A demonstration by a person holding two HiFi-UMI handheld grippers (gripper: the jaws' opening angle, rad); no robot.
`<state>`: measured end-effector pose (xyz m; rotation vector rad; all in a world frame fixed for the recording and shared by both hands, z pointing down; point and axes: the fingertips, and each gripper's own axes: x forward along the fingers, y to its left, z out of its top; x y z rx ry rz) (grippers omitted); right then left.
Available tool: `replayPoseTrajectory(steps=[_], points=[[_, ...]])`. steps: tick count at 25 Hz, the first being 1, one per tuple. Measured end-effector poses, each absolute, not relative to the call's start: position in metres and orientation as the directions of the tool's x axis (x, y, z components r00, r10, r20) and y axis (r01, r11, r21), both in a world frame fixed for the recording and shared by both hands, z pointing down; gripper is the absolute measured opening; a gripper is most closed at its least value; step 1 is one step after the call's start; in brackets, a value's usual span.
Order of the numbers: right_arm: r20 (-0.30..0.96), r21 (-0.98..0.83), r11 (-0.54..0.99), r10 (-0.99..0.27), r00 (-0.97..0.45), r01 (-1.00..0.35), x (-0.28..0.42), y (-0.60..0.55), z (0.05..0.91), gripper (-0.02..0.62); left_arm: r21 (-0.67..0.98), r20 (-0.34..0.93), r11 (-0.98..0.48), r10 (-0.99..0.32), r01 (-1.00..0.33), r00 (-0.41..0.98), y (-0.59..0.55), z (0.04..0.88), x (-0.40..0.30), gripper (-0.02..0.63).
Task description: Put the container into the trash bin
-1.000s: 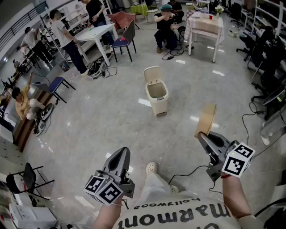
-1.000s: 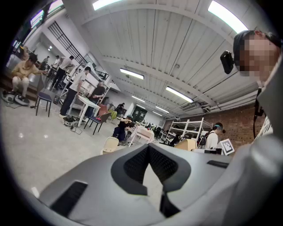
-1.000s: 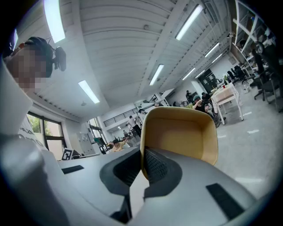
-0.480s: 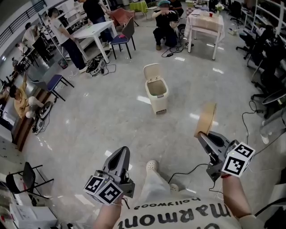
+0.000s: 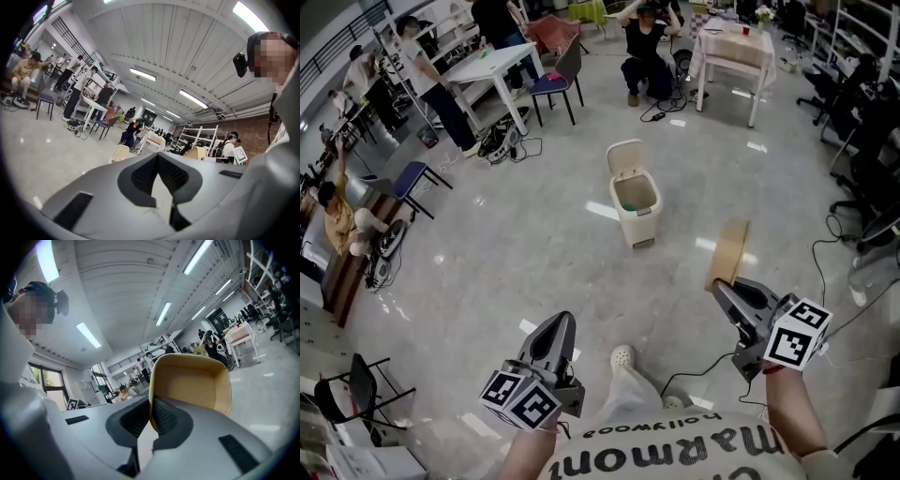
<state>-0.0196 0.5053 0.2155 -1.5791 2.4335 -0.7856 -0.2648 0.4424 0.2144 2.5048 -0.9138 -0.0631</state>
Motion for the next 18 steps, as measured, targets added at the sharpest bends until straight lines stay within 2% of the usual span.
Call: replayPoseTrajectory(steps=[18], points=[[0.161, -0.41, 0.216, -0.939, -0.303, -0.886, -0.019, 0.378, 0.17, 0.006, 0.435, 0.018, -0.77, -0.51, -0.466, 0.86, 0.272, 0.173, -0.247, -0.006]])
